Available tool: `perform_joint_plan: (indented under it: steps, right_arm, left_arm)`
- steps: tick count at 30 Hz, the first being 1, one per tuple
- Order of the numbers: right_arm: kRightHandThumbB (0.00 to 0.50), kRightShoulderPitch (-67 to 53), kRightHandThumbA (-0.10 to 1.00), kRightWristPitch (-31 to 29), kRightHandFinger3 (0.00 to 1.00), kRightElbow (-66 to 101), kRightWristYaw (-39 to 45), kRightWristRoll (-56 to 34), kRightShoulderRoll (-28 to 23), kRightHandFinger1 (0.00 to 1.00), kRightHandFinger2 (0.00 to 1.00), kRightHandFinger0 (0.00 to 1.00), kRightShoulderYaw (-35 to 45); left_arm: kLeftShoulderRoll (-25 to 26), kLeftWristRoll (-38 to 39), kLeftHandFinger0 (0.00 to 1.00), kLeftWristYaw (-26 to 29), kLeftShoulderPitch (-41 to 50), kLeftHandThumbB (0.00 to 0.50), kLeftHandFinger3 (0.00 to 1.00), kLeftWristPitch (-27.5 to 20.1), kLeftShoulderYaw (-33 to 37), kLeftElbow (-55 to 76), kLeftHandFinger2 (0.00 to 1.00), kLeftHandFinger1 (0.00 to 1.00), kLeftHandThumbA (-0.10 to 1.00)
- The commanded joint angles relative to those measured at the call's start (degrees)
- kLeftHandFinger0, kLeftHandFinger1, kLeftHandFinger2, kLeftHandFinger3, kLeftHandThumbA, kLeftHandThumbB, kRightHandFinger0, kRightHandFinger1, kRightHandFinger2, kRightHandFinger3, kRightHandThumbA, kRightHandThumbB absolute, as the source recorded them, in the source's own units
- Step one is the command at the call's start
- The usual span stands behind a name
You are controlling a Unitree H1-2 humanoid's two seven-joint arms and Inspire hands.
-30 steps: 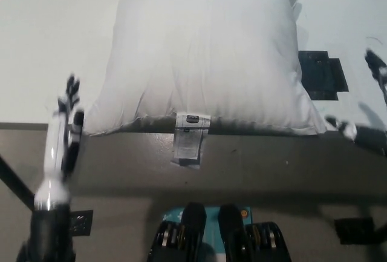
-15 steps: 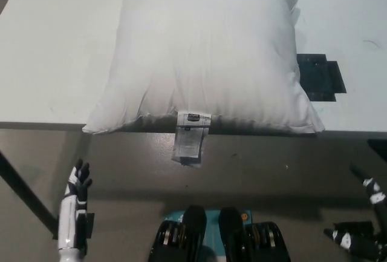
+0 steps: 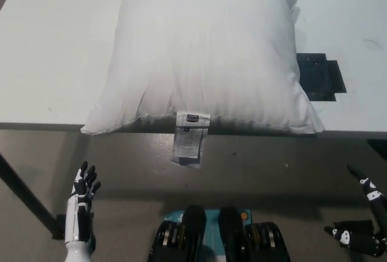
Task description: The robot uses both hands to lift the pillow and then drops it on the table
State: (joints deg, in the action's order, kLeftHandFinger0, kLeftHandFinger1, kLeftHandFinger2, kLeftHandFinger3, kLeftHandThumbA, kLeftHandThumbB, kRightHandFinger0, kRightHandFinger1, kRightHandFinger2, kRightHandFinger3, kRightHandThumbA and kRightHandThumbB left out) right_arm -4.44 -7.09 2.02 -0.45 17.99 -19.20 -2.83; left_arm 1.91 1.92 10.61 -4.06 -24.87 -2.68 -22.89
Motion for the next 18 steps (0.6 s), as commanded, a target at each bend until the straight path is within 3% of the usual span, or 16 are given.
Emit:
perform_joint_plan:
  steps: [1,11,15,18]
  right_arm:
    - [0.133,-0.23,1.0,-2.41,1.0,1.14,0.08,0.9,-0.9,1.0,1.0,1.0,0.16]
    - [0.14,0.42,1.0,-2.14,1.0,1.24,-0.34,2.81,-0.75,1.0,1.0,1.0,0.07]
    - [0.146,0.87,1.0,-1.6,1.0,1.23,-0.03,3.0,-0.94,1.0,1.0,1.0,0.2]
    - [0.148,0.89,1.0,-1.08,1.0,1.57,0.44,3.16,-1.14,1.0,1.0,1.0,0.11]
  left_arm:
    - [-0.23,0.22,1.0,-1.95,-0.13,0.212,1.0,-2.06,-0.21,1.59,1.0,1.0,1.0]
    - [-0.11,-0.48,1.0,-2.13,-0.89,0.22,1.0,-2.06,-0.83,1.84,1.0,1.0,1.0]
    - [-0.16,-0.86,1.0,-1.94,-1.69,0.189,1.0,-2.06,-0.9,0.89,1.0,1.0,1.0]
    - [-0.43,-0.48,1.0,-2.1,-1.46,0.207,1.0,-2.06,-1.03,0.92,1.0,1.0,1.0]
